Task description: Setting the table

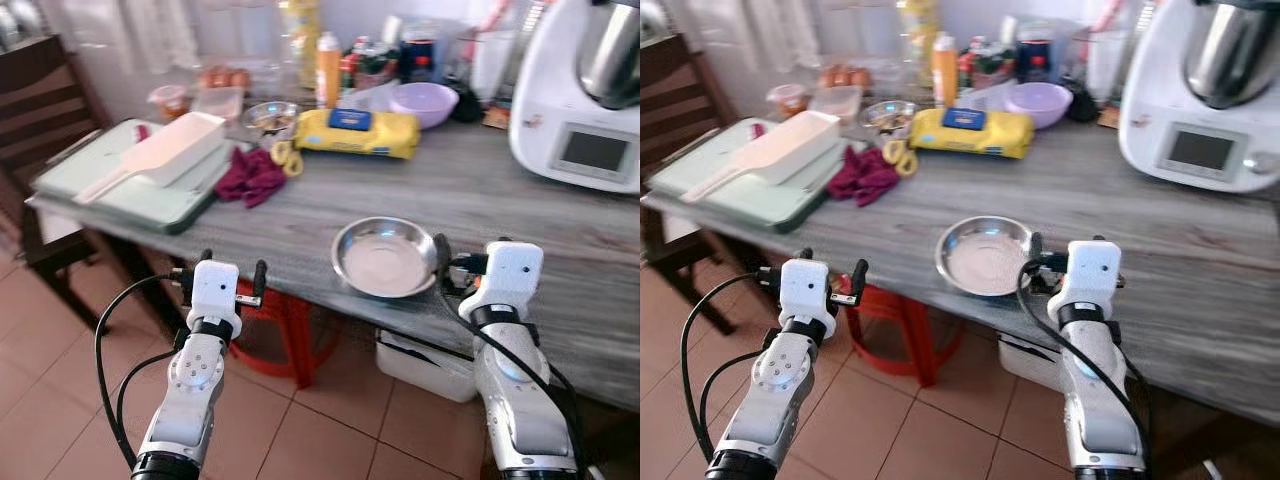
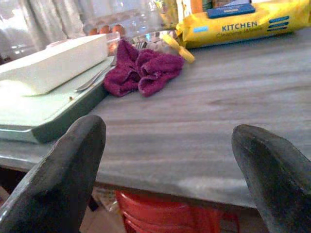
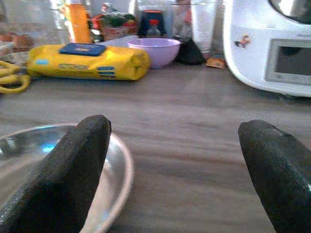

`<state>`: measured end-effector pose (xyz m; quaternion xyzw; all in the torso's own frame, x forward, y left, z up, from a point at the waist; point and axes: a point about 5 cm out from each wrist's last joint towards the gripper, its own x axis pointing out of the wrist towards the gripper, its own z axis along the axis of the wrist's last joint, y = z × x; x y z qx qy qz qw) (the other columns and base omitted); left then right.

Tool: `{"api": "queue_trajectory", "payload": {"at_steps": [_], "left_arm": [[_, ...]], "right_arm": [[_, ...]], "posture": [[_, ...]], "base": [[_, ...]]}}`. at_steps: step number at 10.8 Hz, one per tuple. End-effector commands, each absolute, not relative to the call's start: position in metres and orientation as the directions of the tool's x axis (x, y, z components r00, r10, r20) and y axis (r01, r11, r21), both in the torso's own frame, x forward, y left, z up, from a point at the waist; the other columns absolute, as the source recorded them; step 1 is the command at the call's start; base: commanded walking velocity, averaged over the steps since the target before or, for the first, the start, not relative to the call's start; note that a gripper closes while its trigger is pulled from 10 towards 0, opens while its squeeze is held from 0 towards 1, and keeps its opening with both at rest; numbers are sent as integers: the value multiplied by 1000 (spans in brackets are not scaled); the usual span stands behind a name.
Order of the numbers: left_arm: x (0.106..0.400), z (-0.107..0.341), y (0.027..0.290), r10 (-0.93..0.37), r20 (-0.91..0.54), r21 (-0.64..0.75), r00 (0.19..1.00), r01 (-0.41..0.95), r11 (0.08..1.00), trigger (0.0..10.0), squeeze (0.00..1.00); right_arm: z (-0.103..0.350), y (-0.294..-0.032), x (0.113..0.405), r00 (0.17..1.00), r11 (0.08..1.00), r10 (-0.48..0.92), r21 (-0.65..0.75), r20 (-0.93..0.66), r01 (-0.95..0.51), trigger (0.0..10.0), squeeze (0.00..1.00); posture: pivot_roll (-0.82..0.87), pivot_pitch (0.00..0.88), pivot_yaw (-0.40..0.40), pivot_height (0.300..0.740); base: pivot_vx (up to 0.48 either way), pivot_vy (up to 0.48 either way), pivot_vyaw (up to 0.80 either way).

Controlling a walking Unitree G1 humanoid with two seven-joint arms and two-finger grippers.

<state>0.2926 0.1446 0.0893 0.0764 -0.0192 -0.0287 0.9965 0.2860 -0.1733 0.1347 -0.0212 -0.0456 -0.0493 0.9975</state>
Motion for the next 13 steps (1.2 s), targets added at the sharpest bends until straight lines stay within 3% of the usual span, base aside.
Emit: {"api": "queue_trajectory", "payload": {"at_steps": [1, 4, 6, 8, 13], "left_arm": [[294, 94, 147, -51, 42, 184, 998, 42, 982, 10000, 0], [296, 95, 147, -48, 34, 194, 998, 41, 980, 10000, 0], [296, 96, 147, -44, 28, 209, 999, 37, 977, 10000, 0], [296, 96, 147, -44, 28, 212, 999, 37, 976, 10000, 0], [294, 96, 148, -41, 20, 220, 999, 36, 975, 10000, 0]], "right_arm": [[139, -172, 286, 989, 994, -100, -25, 104, 104, 10000, 0], [139, -172, 285, 988, 993, -110, -19, 109, 113, 10000, 0], [140, -174, 285, 986, 993, -117, -17, 115, 120, 10000, 0], [140, -174, 284, 986, 992, -120, -15, 115, 123, 10000, 0], [139, -175, 285, 986, 992, -126, -13, 110, 128, 10000, 0]], "posture": [[-104, 42, 84, 740], [-103, 40, 90, 740], [-103, 39, 91, 740], [-103, 42, 90, 740], [-99, 47, 91, 740]], "base": [[0, 0, -800], [0, 0, -800], [0, 0, -278], [-259, 0, 0], [-266, 0, -583]]}}
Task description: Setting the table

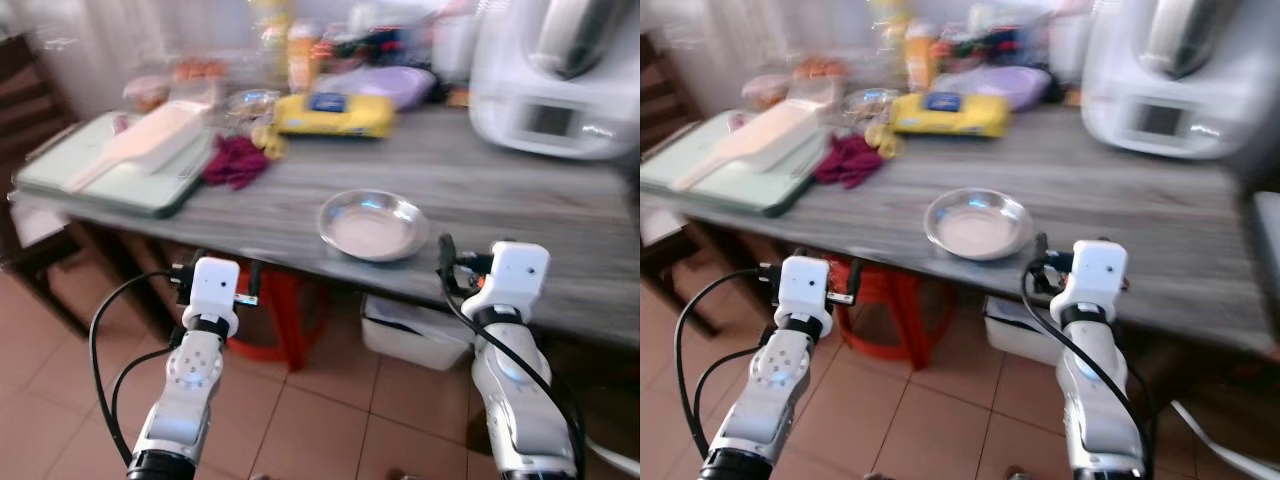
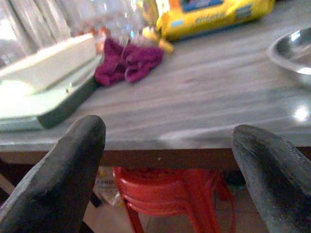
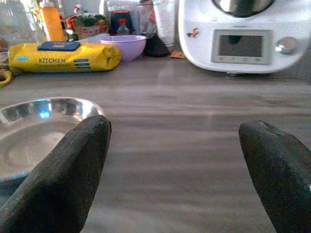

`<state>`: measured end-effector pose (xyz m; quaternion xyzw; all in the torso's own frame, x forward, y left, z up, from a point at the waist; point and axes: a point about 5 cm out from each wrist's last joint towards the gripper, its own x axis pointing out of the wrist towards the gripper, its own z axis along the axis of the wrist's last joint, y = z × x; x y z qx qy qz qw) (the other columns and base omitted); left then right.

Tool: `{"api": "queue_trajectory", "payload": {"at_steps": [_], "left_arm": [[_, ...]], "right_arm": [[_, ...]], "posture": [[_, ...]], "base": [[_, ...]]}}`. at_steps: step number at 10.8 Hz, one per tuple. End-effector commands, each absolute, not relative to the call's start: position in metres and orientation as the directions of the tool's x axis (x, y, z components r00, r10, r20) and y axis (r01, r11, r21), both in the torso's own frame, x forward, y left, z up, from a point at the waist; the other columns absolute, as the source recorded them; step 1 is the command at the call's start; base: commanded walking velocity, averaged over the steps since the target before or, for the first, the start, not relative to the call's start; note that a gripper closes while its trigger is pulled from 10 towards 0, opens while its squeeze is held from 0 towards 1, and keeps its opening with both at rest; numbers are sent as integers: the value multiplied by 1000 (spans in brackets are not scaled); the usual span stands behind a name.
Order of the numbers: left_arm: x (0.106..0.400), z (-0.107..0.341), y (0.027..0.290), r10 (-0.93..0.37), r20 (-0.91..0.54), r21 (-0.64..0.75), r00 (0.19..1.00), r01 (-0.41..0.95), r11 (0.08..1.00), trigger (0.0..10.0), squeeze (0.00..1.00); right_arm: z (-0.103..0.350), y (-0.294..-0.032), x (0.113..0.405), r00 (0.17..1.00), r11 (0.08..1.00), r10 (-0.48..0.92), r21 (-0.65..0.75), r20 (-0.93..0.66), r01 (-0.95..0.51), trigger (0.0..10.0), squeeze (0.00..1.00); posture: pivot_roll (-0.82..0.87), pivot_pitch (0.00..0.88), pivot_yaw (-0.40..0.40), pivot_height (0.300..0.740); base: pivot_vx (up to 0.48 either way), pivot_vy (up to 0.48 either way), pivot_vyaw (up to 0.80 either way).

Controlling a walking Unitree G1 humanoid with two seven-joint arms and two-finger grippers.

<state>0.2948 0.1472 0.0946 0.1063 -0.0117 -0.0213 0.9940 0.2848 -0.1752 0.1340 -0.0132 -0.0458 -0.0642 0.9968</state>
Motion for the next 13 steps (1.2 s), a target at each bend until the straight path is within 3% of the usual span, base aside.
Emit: {"api": "queue_trajectory", "payload": {"at_steps": [1, 8, 13], "left_arm": [[294, 96, 148, -42, 19, 222, 999, 37, 974, 10000, 0], [293, 96, 148, -54, 13, 233, 998, 49, 971, 10000, 0], [292, 100, 145, -96, 43, 201, 994, 85, 976, 10000, 0]], "right_arm": [[140, -176, 286, 986, 991, -128, -14, 111, 130, 10000, 0], [140, -177, 287, 984, 990, -137, -11, 117, 139, 10000, 0], [139, -173, 285, 986, 993, -118, -10, 120, 120, 10000, 0]], "posture": [[-98, 47, 92, 740], [-95, 45, 100, 740], [-95, 47, 102, 740]], "base": [[-274, 0, -606], [-275, 0, -580], [-179, 0, 0]]}}
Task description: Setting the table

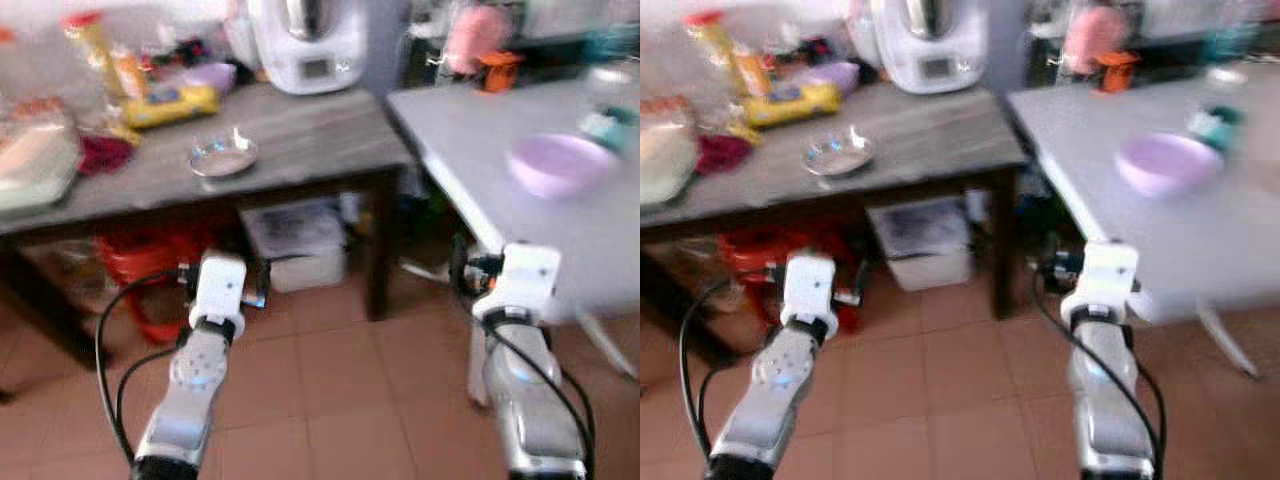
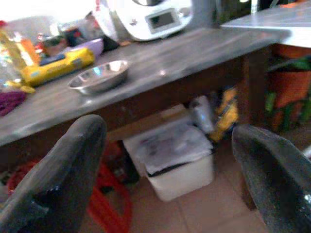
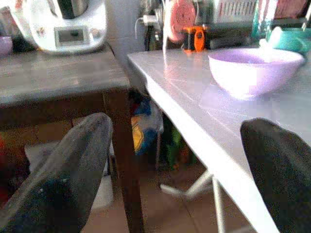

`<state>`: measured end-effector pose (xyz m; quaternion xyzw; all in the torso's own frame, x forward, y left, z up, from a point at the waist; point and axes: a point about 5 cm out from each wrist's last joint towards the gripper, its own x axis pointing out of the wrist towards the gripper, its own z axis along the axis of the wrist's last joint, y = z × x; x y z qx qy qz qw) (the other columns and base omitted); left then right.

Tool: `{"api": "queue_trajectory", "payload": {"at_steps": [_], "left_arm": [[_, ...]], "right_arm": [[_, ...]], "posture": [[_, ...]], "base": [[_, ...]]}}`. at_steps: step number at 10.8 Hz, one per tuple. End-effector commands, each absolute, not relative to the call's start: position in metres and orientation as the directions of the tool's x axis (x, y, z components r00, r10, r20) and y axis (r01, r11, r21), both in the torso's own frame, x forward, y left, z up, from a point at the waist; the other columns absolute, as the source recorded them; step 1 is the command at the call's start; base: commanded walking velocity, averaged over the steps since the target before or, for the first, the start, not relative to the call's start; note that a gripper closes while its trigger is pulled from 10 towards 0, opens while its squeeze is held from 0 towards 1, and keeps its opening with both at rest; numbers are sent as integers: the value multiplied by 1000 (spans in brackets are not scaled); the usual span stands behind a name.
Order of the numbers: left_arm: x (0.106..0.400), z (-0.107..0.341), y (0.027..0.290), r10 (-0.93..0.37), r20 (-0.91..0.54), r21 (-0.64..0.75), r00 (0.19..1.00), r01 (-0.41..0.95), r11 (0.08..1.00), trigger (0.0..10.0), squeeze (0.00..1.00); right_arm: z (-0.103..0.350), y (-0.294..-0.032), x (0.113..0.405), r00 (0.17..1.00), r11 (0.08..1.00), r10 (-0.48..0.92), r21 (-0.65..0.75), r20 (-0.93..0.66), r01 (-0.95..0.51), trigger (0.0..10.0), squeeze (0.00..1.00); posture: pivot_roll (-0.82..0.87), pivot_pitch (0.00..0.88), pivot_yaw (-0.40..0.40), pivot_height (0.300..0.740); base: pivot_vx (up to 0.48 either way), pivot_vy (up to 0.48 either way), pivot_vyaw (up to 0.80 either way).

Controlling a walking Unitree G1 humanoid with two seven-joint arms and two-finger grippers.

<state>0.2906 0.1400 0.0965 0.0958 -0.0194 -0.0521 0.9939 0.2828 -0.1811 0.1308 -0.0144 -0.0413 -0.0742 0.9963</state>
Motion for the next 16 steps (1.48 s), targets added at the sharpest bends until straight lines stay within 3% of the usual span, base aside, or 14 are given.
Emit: {"api": "queue_trajectory", "payload": {"at_steps": [1, 6, 13, 16], "left_arm": [[292, 101, 144, -101, 43, 193, 994, 91, 977, 10000, 0], [293, 105, 137, -157, 59, 189, 986, 143, 971, 10000, 0], [294, 105, 134, -199, 57, 175, 978, 186, 967, 10000, 0], [294, 104, 133, -201, 54, 172, 978, 189, 967, 10000, 0]], "right_arm": [[140, -172, 285, 986, 994, -108, -18, 125, 111, 10000, 0], [140, -166, 284, 987, 996, -84, -27, 134, 88, 10000, 0], [139, -165, 283, 988, 996, -83, -18, 130, 86, 10000, 0], [139, -164, 282, 989, 996, -79, -20, 127, 82, 10000, 0]], "posture": [[-96, 47, 102, 740], [-93, 46, 112, 740], [-98, 47, 121, 740], [-103, 49, 123, 740]], "base": [[0, 0, 0], [0, 0, 630], [0, 0, 0], [0, -285, 0]]}}
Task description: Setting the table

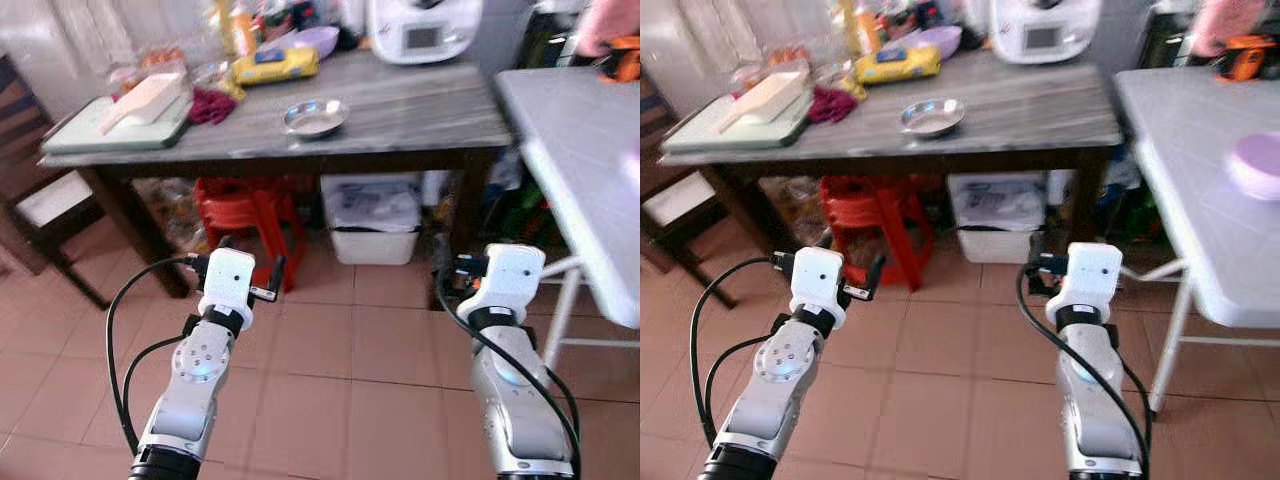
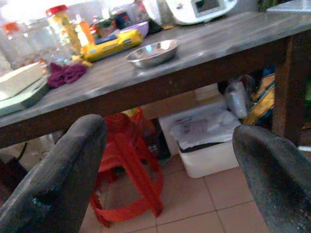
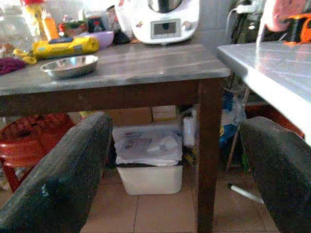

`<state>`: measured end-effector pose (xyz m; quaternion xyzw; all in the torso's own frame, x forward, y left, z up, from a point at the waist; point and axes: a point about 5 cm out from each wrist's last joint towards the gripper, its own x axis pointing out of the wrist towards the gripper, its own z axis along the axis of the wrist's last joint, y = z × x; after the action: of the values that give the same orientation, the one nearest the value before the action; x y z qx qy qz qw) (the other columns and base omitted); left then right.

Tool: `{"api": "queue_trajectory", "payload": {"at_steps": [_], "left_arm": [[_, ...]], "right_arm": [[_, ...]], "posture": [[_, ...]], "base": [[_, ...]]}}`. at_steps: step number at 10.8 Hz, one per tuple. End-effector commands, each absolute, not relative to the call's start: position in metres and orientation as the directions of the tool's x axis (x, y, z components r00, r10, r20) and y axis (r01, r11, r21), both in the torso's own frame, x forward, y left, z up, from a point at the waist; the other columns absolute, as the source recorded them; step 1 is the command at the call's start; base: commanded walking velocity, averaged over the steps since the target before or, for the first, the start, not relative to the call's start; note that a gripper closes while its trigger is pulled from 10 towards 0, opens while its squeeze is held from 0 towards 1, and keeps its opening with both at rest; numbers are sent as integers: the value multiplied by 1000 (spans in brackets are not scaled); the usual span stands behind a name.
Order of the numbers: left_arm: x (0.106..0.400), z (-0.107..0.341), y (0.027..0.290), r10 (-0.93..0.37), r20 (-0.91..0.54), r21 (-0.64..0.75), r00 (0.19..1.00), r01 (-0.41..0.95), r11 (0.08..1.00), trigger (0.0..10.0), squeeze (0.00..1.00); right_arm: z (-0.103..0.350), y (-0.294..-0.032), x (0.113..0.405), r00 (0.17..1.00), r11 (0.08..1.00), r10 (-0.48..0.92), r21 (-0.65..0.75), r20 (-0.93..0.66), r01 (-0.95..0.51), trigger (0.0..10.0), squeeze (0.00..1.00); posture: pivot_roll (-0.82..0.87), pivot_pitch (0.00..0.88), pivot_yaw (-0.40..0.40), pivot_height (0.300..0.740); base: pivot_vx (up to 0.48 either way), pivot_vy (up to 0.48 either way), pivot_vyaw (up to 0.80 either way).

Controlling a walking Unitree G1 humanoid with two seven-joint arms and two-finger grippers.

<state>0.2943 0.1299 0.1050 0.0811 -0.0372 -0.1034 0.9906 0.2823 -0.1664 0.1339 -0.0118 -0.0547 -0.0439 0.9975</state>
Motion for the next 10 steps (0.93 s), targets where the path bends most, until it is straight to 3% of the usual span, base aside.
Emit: {"api": "queue_trajectory", "payload": {"at_steps": [1, 10], "left_arm": [[295, 104, 133, -202, 55, 170, 978, 190, 967, 10000, 0], [298, 106, 131, -206, 59, 169, 977, 193, 966, 10000, 0]], "right_arm": [[138, -164, 282, 989, 996, -80, -19, 127, 83, 10000, 0], [140, -160, 282, 990, 997, -67, -18, 127, 70, 10000, 0]], "posture": [[-103, 48, 124, 740], [-109, 45, 129, 740]], "base": [[0, -307, 0], [0, -308, 0]]}}
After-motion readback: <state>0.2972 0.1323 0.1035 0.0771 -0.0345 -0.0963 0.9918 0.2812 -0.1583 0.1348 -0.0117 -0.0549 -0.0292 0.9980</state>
